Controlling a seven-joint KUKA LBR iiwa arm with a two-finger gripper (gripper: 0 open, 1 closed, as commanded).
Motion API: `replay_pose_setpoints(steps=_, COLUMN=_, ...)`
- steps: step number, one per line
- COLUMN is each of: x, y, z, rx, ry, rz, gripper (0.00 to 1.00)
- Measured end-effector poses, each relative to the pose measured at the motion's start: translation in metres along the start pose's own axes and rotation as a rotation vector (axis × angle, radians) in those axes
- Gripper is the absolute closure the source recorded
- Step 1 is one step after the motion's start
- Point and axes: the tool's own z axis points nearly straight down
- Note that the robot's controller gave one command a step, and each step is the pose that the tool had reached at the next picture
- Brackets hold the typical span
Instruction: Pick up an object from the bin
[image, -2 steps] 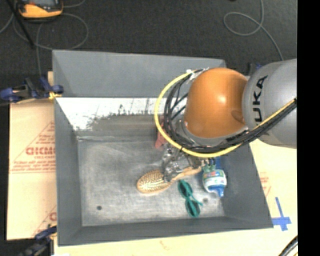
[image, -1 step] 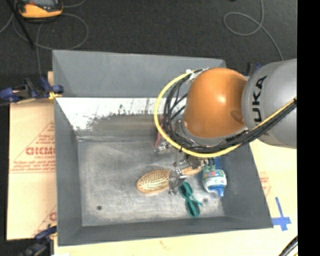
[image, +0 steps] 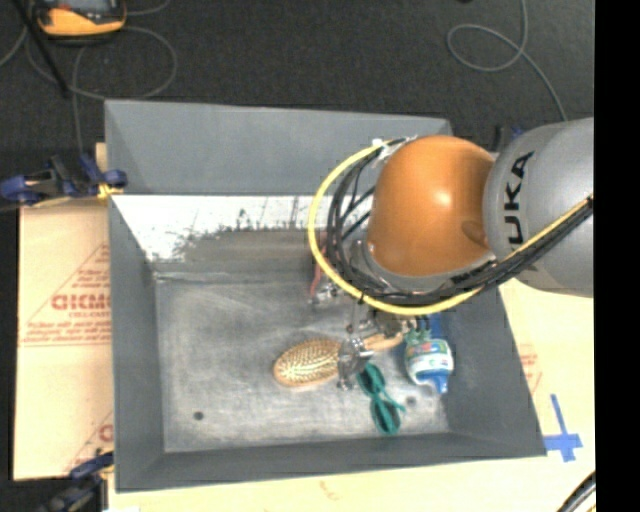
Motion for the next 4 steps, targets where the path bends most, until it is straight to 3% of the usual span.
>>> replay_pose_setpoints(steps=1, x=-0.001, y=0.0, z=0.002, rx=0.0, ry=-0.001, rz=-0.007, gripper=0.0)
replay_pose_setpoints(steps=2, x=0.026, y=-0.008, z=-0.021, rx=0.0, ry=0.011, rz=-0.244, gripper=0.0)
replay_pose_setpoints(steps=3, x=0.012, y=-0.014, z=-0.002, rx=0.006, ry=-0.012, rz=-0.331, gripper=0.0)
replay_pose_setpoints(steps=4, x=0.014, y=-0.013, z=0.06, rx=0.003, ry=-0.004, rz=-0.361, gripper=0.0)
